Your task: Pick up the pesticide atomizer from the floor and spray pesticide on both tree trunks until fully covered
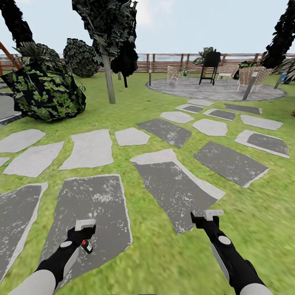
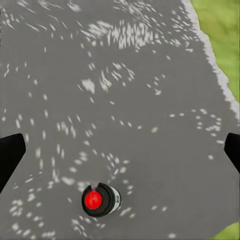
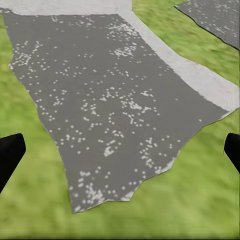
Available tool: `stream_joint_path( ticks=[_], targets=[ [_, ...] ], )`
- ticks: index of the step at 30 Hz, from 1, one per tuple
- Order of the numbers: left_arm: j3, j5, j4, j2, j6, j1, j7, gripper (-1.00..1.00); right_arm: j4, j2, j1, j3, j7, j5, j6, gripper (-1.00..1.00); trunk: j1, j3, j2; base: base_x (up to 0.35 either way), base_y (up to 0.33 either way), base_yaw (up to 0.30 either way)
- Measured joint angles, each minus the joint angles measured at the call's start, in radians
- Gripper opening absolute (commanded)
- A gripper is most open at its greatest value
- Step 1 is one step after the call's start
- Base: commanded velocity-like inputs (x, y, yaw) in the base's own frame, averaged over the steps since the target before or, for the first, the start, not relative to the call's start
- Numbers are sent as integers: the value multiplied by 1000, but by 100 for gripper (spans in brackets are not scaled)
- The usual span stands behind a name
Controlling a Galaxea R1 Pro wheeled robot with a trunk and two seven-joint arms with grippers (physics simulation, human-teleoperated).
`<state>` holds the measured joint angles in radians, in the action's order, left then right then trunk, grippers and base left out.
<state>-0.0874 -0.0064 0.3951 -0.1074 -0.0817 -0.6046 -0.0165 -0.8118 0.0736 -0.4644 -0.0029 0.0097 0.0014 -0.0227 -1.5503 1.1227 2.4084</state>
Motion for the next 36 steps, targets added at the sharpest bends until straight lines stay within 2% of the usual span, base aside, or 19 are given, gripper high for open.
stream_joint_path(
  ticks=[13,27,36],
  targets=[
    [0,0,-3,0,-19,0,0,100,1,0,0,1,-1,1,-2,100,-50,57,91,0,0,0],
    [0,0,-3,0,-19,1,1,100,0,0,0,0,-1,1,-1,100,-56,111,95,0,0,0],
    [0,-2,-2,0,-19,0,1,100,-1,0,0,0,-1,1,-1,100,-56,112,95,0,96,0]
  ],
)
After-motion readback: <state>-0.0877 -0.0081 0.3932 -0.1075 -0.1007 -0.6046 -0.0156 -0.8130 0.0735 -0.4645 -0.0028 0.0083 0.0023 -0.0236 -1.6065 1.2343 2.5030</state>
